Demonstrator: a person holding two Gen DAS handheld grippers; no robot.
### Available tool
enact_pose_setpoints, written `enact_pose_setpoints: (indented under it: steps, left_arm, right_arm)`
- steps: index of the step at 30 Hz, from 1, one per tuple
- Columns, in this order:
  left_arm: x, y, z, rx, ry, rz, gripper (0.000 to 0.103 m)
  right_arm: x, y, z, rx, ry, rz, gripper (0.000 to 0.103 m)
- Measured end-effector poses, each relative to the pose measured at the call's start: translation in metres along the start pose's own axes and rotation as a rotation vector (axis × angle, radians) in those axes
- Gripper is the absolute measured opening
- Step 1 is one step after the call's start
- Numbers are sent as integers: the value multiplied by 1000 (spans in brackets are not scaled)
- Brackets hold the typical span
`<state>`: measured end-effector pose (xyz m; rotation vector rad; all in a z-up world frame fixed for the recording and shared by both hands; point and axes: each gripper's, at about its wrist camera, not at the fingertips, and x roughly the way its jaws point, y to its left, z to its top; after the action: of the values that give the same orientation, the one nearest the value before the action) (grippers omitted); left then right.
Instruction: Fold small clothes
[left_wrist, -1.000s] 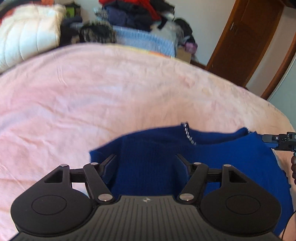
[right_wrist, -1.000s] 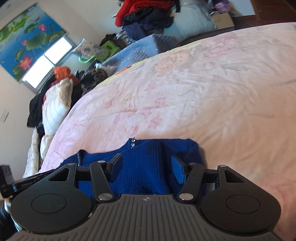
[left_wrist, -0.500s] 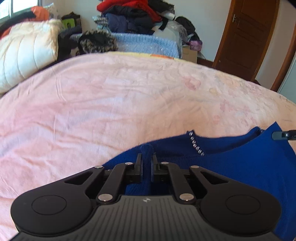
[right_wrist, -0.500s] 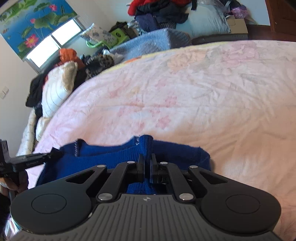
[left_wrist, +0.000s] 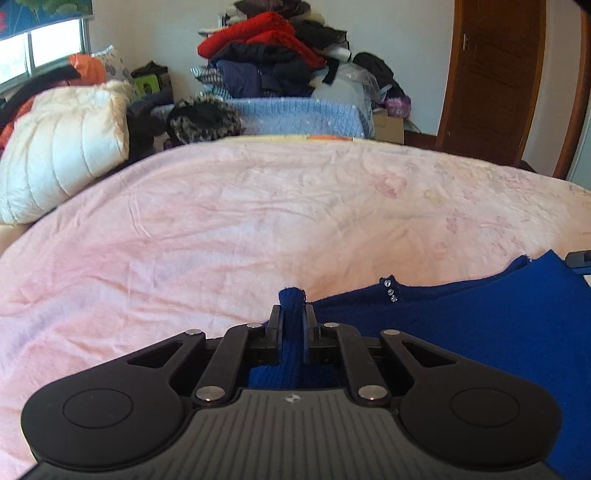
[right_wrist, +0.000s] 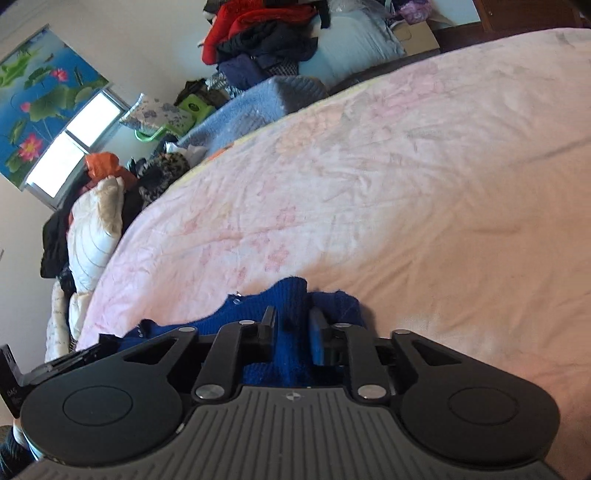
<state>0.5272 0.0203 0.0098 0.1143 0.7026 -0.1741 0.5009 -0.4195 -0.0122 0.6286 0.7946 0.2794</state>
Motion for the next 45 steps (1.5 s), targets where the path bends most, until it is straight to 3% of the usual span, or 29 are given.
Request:
enact_pose_setpoints:
  steps: [2,4,7,9,10,12,14,16,18,19,22,24,27,28,30,34,37,39,41,43,45]
  left_arm:
    - [-34,-6,-7,41,-99,34,9]
    - [-55,-17,-19,72,-142,-24,11]
    - [-51,-45,-39,116,-77,-53,11]
    - [-29,-58,-55,137,17,-45,10]
    - [-18,-59,-64,133,40,-28,10]
    - [-14,-56,-75,139,-47,-14,11]
    - [-9,-48,-70,85,-45,-20,11]
    - [-8,-45,-62,53,-20,-8,11]
    - [-24,-44,-59,19,-21,43,12]
    - [-40,-45,-61,11,-53,71,12]
    - [-94,-43,-83,-65,-143,22,13]
    - [-112,-53,-105,-55,-132,-26,13]
    - [-102,-72,-136,33,-37,-13,13]
    - [-95,-71,-144,35,-39,-3,13]
    - [-92,-68,-152,57,-106,1,13]
    - [-98,-52,-133,-99,-13,-30,14]
    - [-130,-36,-139,-226,-62,-30,16]
    - [-146,-13,-151,-389,-50,-47,35]
    - [-154,18,-171,-634,-11,-74,49]
    - [-156,39,-192,-833,36,-121,53]
    - [-156,52,-207,-983,49,-153,53]
  right_arm:
    - [-20,13,-9,-48,-12,52,27]
    - [-28,34,-28,-147,17,83,27]
    - [-20,59,-60,-291,66,43,29]
    - [-7,61,-76,-347,123,-21,37]
    - [-4,57,-84,-369,126,-49,35]
    - [-10,46,-86,-358,88,-24,28]
    - [-13,38,-84,-291,82,-26,16]
    - [-16,42,-85,-294,73,-62,13]
    - [-28,59,-93,-338,47,-138,18]
    - [-39,67,-99,-362,17,-147,31]
    - [-77,80,-128,-402,-40,-59,54]
    - [-83,80,-147,-408,-7,-48,55]
    - [-73,73,-172,-486,72,-143,54]
    - [-76,69,-178,-534,42,-125,52]
    - [-80,61,-175,-507,42,-100,49]
    - [-95,68,-165,-421,56,-161,50]
    - [-124,62,-164,-319,-4,-80,58]
    - [-141,39,-160,-143,-10,-13,66]
    - [-152,11,-159,40,1,30,68]
    - [-159,-14,-161,203,11,61,67]
    - [-160,-22,-167,255,19,34,66]
